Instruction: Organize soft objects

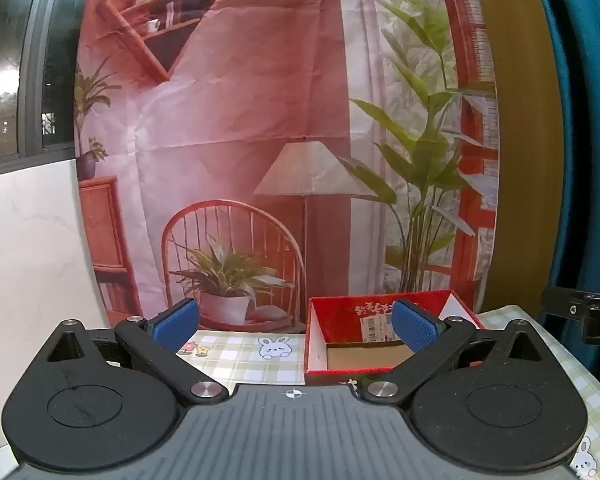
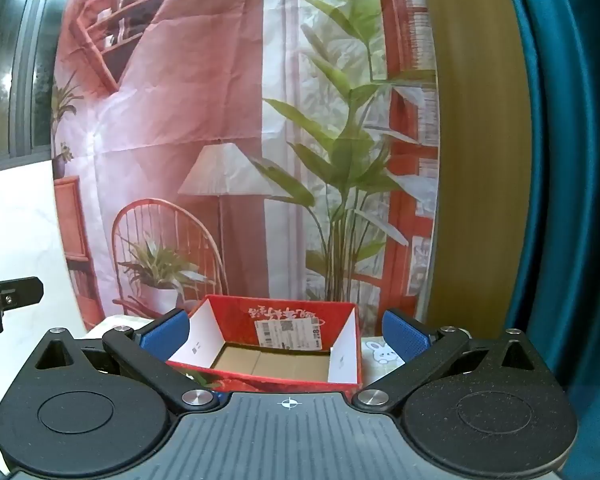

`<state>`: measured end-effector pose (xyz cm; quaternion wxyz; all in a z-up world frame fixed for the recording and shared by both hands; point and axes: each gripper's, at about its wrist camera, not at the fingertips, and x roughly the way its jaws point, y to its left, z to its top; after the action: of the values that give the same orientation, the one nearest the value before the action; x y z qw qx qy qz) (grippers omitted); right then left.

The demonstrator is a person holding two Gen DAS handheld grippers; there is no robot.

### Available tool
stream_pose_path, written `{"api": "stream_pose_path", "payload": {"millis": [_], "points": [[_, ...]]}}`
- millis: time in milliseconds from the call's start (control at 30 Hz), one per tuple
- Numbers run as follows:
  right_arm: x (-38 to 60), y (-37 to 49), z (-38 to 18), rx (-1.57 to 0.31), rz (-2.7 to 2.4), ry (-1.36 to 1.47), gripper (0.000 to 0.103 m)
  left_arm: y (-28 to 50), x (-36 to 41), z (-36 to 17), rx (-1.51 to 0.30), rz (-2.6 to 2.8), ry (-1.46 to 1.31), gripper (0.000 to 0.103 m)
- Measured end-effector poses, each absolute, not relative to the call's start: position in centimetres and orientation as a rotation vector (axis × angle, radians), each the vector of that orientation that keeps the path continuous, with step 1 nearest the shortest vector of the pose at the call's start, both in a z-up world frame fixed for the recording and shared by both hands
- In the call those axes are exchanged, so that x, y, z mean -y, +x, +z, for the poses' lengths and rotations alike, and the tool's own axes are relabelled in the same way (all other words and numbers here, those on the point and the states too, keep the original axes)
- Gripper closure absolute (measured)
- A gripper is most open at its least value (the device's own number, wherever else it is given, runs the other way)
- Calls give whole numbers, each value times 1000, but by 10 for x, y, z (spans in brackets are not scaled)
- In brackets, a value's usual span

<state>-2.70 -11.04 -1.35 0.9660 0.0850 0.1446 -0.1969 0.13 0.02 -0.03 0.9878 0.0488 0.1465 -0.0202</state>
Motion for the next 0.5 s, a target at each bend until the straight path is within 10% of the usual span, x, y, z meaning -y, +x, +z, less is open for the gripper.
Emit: {"api": "stream_pose_path", "payload": {"millis": [500], "points": [[106, -28, -10, -301, -397, 176, 0, 0, -1, -3, -293, -26, 105, 0]]}}
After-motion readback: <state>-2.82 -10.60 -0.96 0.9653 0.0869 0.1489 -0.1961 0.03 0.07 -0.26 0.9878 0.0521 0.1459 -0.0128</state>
